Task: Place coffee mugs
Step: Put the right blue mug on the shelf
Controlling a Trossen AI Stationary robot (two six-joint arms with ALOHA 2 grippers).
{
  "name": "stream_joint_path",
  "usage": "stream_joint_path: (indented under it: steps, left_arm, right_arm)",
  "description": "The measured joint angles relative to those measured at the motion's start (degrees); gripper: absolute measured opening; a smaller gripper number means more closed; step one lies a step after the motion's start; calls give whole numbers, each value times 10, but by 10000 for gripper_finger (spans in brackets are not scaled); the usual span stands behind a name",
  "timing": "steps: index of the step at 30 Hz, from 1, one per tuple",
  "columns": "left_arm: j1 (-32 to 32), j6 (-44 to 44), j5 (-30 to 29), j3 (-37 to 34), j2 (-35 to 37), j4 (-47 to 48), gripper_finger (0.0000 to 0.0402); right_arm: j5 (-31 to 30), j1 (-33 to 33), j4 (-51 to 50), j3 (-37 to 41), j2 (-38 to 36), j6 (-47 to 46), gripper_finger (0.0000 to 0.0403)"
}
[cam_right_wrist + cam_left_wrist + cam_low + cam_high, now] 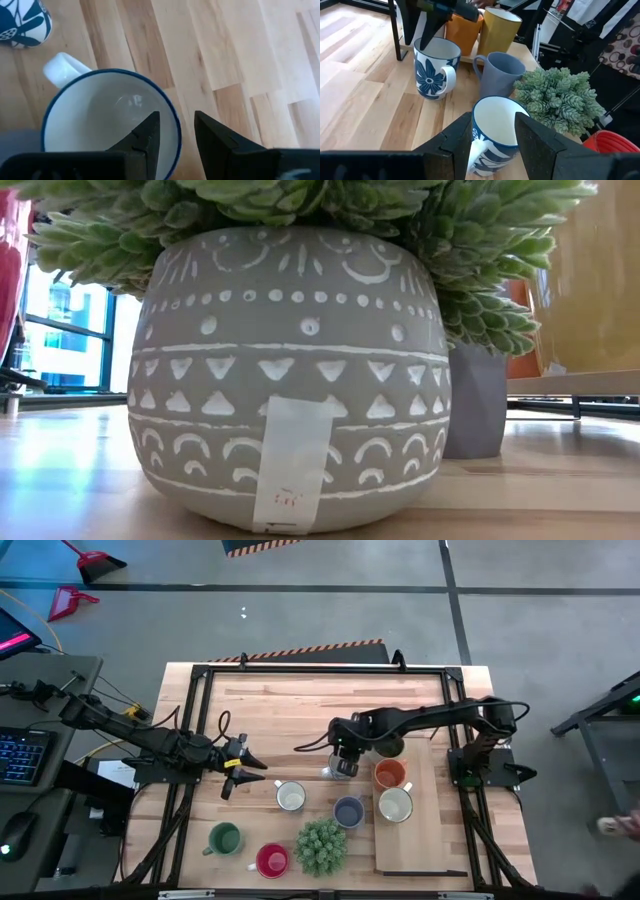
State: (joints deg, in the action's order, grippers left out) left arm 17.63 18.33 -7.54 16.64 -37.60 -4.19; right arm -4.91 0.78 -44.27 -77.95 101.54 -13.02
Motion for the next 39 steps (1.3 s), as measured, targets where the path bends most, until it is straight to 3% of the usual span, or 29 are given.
stream_joint_path:
  steps: [32,39]
  left_arm:
    - [0,-10,10,0,0,1,135]
    - [0,-10,10,1,0,8,135]
  right_arm:
    - [5,4,21,1,43,-41,100]
    - [21,4,23,1,54,-39,68]
